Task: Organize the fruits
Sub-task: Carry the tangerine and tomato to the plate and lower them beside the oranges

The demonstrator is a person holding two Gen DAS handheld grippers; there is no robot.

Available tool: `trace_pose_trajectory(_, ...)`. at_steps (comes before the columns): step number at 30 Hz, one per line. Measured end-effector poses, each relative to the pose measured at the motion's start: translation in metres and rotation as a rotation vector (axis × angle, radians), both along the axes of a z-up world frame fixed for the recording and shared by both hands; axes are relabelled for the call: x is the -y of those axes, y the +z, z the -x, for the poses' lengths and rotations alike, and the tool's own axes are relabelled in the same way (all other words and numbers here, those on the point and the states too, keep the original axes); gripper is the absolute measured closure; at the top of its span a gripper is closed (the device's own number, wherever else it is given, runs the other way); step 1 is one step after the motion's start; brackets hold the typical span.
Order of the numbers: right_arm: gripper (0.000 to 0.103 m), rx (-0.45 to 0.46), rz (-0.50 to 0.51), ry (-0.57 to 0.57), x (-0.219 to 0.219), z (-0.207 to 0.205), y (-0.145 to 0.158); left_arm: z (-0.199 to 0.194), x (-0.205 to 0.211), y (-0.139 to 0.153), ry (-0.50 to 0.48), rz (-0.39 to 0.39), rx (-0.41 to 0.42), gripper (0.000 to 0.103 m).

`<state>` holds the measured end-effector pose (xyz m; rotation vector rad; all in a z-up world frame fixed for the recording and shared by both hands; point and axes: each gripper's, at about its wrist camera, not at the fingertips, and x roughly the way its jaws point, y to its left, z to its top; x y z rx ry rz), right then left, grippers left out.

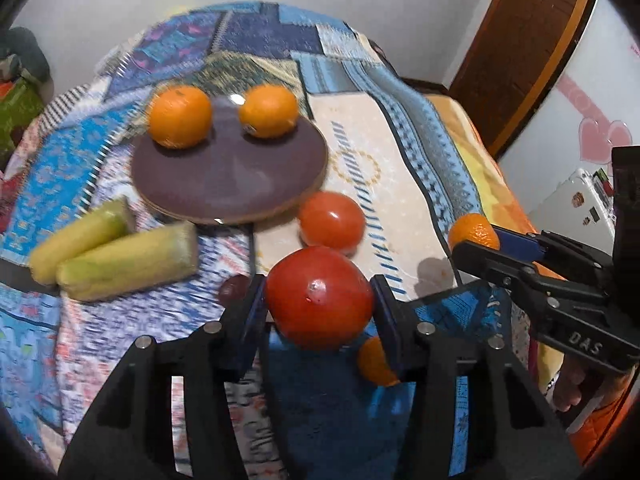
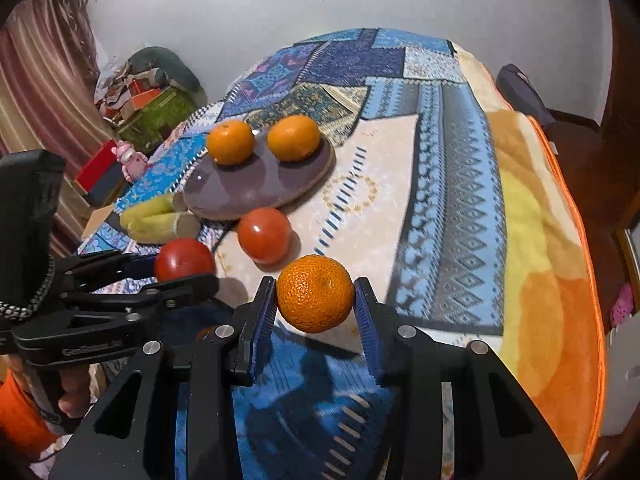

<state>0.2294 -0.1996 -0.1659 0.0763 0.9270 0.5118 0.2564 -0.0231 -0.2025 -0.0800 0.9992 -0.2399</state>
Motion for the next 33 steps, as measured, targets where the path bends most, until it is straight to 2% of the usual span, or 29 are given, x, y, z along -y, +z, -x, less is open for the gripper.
trace_pose_trajectory(10,0.067,0.070,0.001,0.049,-0.035,-0.020,0.021,-0.011,-0.047,0.042,0.083,-0.016,0.114,0.052)
trace_pose_trajectory(16,0.067,0.110,0.005,0.083,-0.062,-0.040,0.031,-0.028,-0.068,0.051,0.118,-0.027,0.148,0.052)
trace_pose_trajectory(22,0.067,0.119,0.000,0.094,-0.086,-0.064,0.032,-0.051,-0.085,0.046,0.146,-0.043,0.144,0.052)
trace_pose_trajectory(33,0.067,0.077,0.068,0.144,-0.124,-0.104,0.011,-0.092,-0.100,0.017,0.164,-0.086,0.100,0.052)
